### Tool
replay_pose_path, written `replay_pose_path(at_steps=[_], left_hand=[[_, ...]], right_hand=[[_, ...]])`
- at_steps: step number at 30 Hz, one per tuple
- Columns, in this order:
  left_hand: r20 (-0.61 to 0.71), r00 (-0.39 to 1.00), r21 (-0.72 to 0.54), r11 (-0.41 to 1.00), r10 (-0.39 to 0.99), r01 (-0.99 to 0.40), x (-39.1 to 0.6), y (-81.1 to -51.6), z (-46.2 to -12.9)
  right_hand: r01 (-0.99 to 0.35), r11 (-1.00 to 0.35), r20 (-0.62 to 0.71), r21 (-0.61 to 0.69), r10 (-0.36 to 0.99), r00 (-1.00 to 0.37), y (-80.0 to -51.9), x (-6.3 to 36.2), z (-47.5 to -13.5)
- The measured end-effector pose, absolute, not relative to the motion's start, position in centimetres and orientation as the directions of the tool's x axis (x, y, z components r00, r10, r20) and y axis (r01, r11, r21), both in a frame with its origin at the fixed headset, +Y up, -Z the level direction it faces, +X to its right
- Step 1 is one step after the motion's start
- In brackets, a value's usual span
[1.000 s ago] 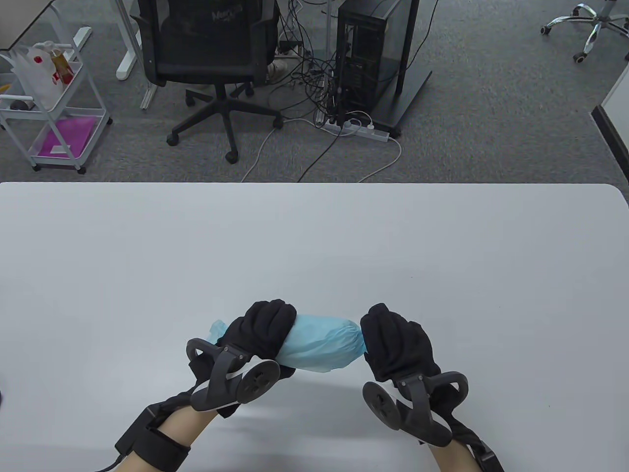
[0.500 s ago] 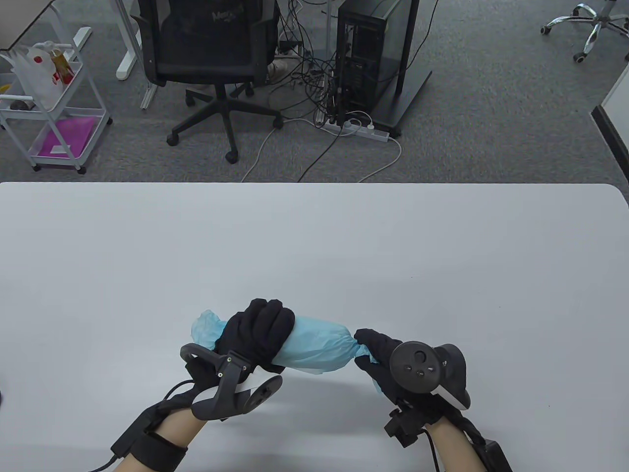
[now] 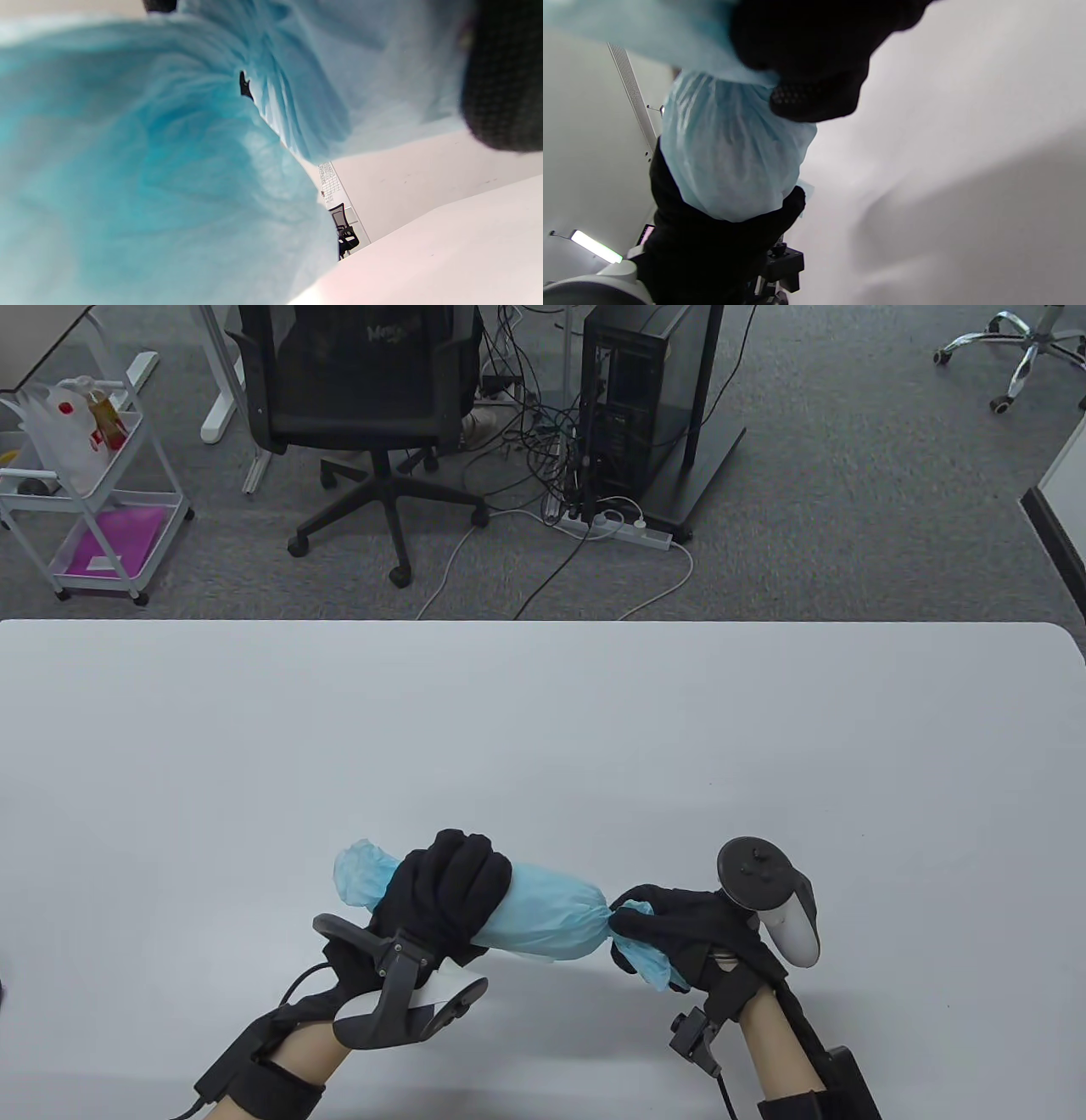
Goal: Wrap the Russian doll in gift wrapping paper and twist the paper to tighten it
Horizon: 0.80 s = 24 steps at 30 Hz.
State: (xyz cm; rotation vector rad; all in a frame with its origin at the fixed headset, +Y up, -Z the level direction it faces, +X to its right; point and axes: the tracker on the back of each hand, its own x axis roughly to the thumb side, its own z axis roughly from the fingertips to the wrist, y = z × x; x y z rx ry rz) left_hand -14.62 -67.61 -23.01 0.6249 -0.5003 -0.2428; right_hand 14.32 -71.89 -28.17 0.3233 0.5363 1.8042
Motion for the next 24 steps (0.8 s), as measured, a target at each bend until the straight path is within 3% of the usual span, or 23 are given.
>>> replay_pose_path(at_steps=[5, 9, 15, 24], left_hand=[[0.364, 0.858, 0.636, 0.769, -0.361, 0.054, -14.4, -67.7, -22.7], [0.339, 0.850, 0.680, 0.730, -0.404, 0.075, -14.3, -67.9, -22.2], [0.342, 0.830, 0.695, 0.713, -0.440, 0.091, -14.4, -68.2, -21.9], [0.351, 0.832, 0.694, 0.716, -0.430, 0.077, -14.8, -68.2, -21.8]], right_hand=[[-0.862, -0.012, -0.163, 0.506, 0.981, -0.110, -73.2, 14.4, -28.0], [-0.859, 0.096, -0.266, 0.503, 0.963, -0.049, -74.2, 14.2, -27.7], [-0.854, 0.057, -0.319, 0.516, 0.939, -0.130, -75.0, 13.8, -27.2], [-0.844, 0.135, -0.447, 0.518, 0.885, -0.132, -74.9, 13.2, -27.0]])
